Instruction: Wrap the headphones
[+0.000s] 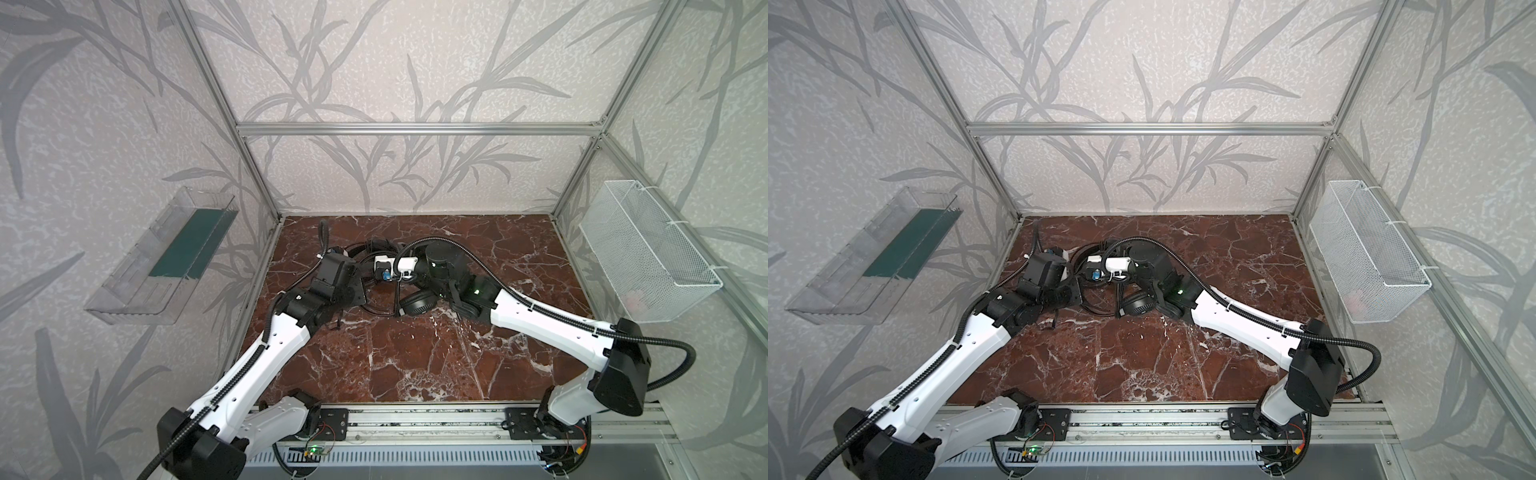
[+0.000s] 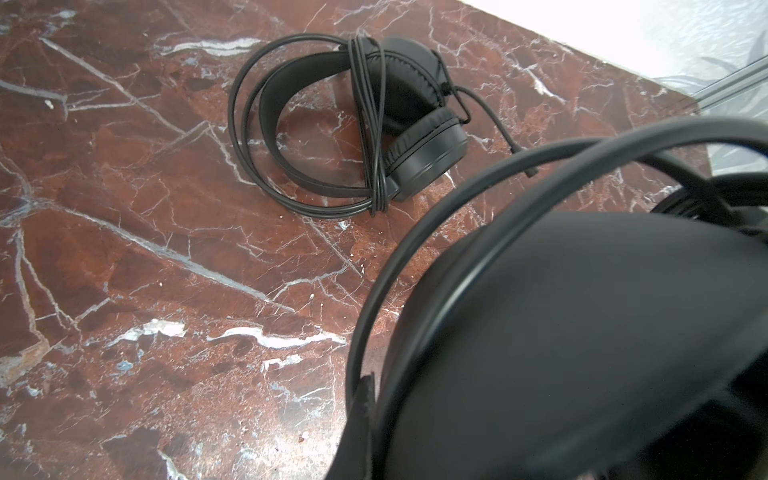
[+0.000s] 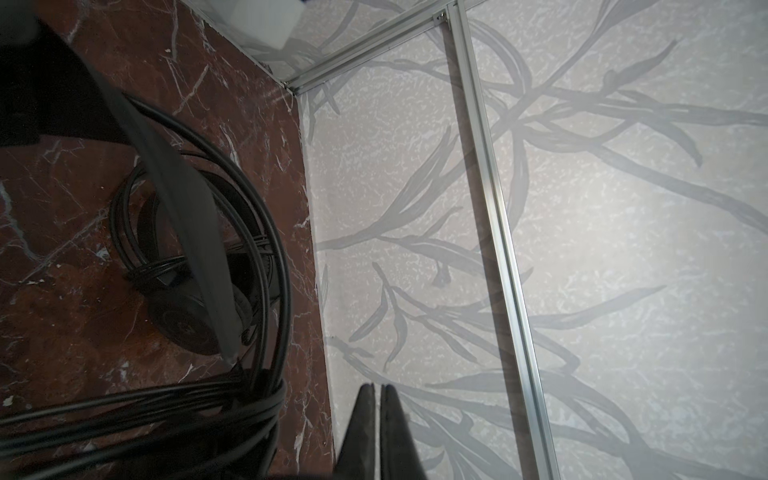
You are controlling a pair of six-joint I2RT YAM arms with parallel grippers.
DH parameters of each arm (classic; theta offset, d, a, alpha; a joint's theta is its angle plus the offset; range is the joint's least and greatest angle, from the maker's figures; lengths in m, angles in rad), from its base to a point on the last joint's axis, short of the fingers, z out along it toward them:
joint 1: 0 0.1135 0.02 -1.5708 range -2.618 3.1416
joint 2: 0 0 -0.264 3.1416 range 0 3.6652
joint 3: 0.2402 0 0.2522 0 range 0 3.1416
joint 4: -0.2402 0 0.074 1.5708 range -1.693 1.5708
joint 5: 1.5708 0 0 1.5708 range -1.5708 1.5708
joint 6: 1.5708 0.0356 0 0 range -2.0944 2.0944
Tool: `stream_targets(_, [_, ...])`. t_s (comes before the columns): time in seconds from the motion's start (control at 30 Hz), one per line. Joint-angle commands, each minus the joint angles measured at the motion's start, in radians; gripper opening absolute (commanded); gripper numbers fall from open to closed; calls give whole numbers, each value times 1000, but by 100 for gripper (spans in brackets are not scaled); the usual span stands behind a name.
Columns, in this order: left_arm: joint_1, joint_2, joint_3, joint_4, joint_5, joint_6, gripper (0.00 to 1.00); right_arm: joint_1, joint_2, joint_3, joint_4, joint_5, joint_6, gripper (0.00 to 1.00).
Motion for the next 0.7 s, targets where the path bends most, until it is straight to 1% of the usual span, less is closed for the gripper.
stream_targets(0.0, [-14, -26, -26, -65, 53, 88, 0, -37, -9, 64, 108, -11, 24, 0])
stream_targets(0.23, [-17, -61, -35, -83, 89, 111, 0, -64, 11, 65, 119, -35, 2, 0])
stream_targets(0.47, [-24, -61, -32, -103, 115, 127, 0, -74, 24, 64, 144, -40, -36, 0])
stream_targets(0.53, [-26, -62, -33, -108, 119, 129, 0, -78, 21, 65, 140, -42, -41, 4])
stream_targets(0.67, [-27, -64, -29, -122, 119, 132, 0, -93, 10, 61, 109, -60, -24, 7])
